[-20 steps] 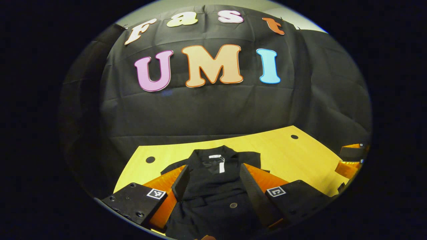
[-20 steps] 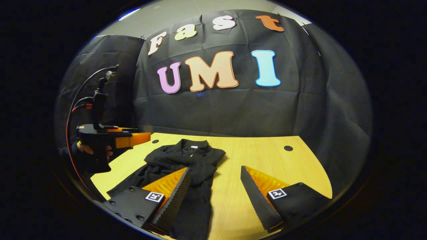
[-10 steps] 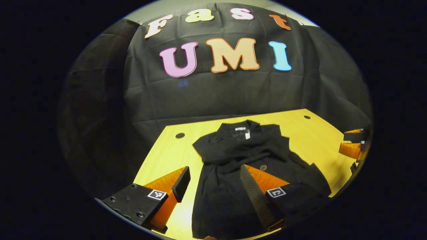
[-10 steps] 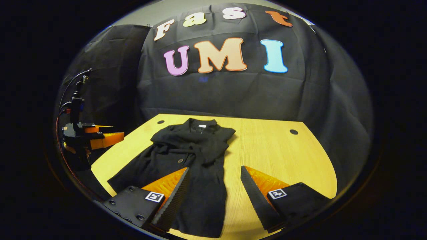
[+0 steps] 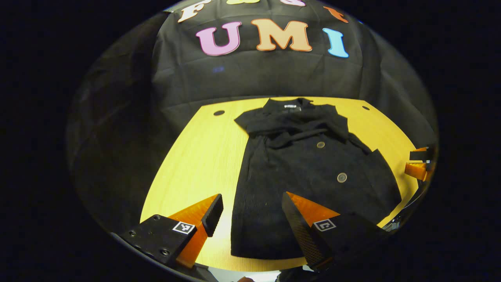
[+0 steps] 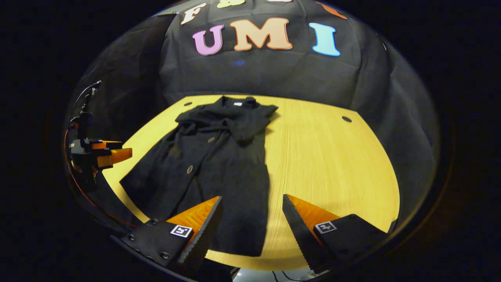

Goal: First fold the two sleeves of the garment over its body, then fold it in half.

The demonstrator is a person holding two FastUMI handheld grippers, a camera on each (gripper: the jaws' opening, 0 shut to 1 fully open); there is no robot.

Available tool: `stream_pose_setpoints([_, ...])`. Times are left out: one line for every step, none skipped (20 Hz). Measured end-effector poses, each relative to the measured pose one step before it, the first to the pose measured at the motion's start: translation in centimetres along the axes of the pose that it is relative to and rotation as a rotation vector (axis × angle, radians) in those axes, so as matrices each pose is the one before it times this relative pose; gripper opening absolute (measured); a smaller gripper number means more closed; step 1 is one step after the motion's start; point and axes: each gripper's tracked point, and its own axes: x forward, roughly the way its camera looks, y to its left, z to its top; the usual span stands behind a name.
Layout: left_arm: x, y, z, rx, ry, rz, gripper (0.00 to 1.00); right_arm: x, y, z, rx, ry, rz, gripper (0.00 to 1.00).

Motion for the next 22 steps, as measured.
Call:
stream_pose_setpoints([0.187, 0.214, -1.114, -0.00146, 0.02059, 0.00209, 0.94, 0.318, 0.114, -0.846, 0.00621, 0.02953, -0.00057, 0.98])
stream_pose_setpoints([0.150, 0.200, -1.130, 0.00041, 0.02527, 0.00278, 0.94, 0.352, 0.072, -0.855, 0.00600, 0.03154, -0.00170, 0.98])
stream_pose_setpoints([0.234, 0.162, -0.918, 0.00236, 0.01799, 0.00029, 0.94, 0.309, 0.127, -0.849, 0.00408, 0.02392, -0.00069, 0.98])
stream_pose_setpoints([0.218, 0.133, -0.725, 0.00339, 0.01701, 0.00314, 0.94, 0.283, 0.120, -0.654, -0.00108, 0.01858, -0.00073, 0.98])
stream_pose_setpoints([0.103, 0.079, -0.700, 0.00252, 0.01125, 0.00287, 0.94, 0.403, -0.035, -0.448, -0.00555, 0.01868, -0.00121, 0.98])
stream_pose_setpoints([0.171, 0.025, -0.615, 0.00002, 0.01311, -0.00084, 0.94, 0.259, 0.043, -0.491, -0.00690, 0.01979, -0.00303, 0.98])
stream_pose_setpoints([0.244, 0.038, -0.688, -0.00184, 0.01646, -0.00145, 0.94, 0.159, 0.116, -0.343, -0.00753, 0.01171, -0.00346, 0.98])
stream_pose_setpoints([0.222, -0.027, -0.495, 0.00026, 0.01246, -0.00063, 0.94, 0.290, 0.232, -0.085, -0.00812, 0.01237, -0.00224, 0.98])
stream_pose_setpoints([0.240, -0.148, -0.571, -0.00054, 0.01391, -0.00237, 0.94, 0.324, 0.084, -0.315, -0.01041, 0.01640, -0.00301, 0.98])
stream_pose_setpoints([0.103, -0.059, -0.655, -0.00134, 0.02102, -0.00125, 0.94, 0.414, 0.045, -0.449, -0.01397, 0.02068, -0.00489, 0.98])
stream_pose_setpoints([0.268, -0.076, -0.528, 0.00185, 0.01310, -0.00443, 0.94, 0.379, 0.157, -0.628, -0.01444, 0.02745, -0.00227, 0.98])
stream_pose_setpoints([-0.161, -0.216, -0.006, -0.00602, 0.00037, -0.00490, 0.94, 0.415, 0.276, -1.028, -0.00979, 0.03079, 0.00077, 0.98])
stream_pose_setpoints([0.235, 0.040, 0.193, 0.00202, -0.00966, -0.00295, 0.95, -0.176, -0.002, -0.495, -0.01668, 0.02405, 0.01166, 0.98])
stream_pose_setpoints([0.104, -0.070, -0.180, -0.00663, 0.01433, -0.00488, 0.94, -0.040, -0.037, -0.095, 0.01036, -0.00703, 0.00113, 1.00])
stream_pose_setpoints([-0.068, 0.008, 0.185, -0.01361, -0.00497, -0.00883, 0.93, 0.019, 0.036, -0.124, 0.00899, 0.00841, 0.00353, 0.96])
stream_pose_setpoints([0.049, -0.249, -0.133, -0.01732, 0.00417, -0.01894, 0.93, 0.051, -0.053, 0.107, -0.00323, -0.00023, 0.00100, 0.96])
stream_pose_setpoints([0.057, -0.472, -0.222, -0.02291, -0.00632, -0.02439, 0.90, -0.029, 0.031, 0.002, -0.00540, -0.00100, 0.00160, 0.96])
stream_pose_setpoints([-0.016, -0.138, -0.174, -0.00317, -0.01400, -0.00757, 0.84, 0.086, 0.289, 0.088, -0.00215, -0.00472, 0.00575, 0.95])
stream_pose_setpoints([-0.112, -0.393, -0.021, 0.02648, -0.01262, -0.01512, 0.81, -0.031, 0.267, 0.165, -0.00852, -0.00339, 0.00595, 0.92])
stream_pose_setpoints([0.091, -0.505, 0.033, 0.02958, -0.01111, -0.02368, 0.76, 0.123, 0.329, -0.005, -0.01125, 0.00048, 0.00660, 0.79])
stream_pose_setpoints([0.017, -0.599, 0.005, 0.02284, -0.00741, -0.01133, 0.62, 0.015, 0.405, 0.078, -0.00570, 0.00326, 0.00921, 0.73])
stream_pose_setpoints([0.189, -0.095, 0.056, 0.01083, -0.00821, 0.00431, 0.49, 0.196, 0.647, 0.135, -0.00032, -0.00178, 0.01791, 0.56])
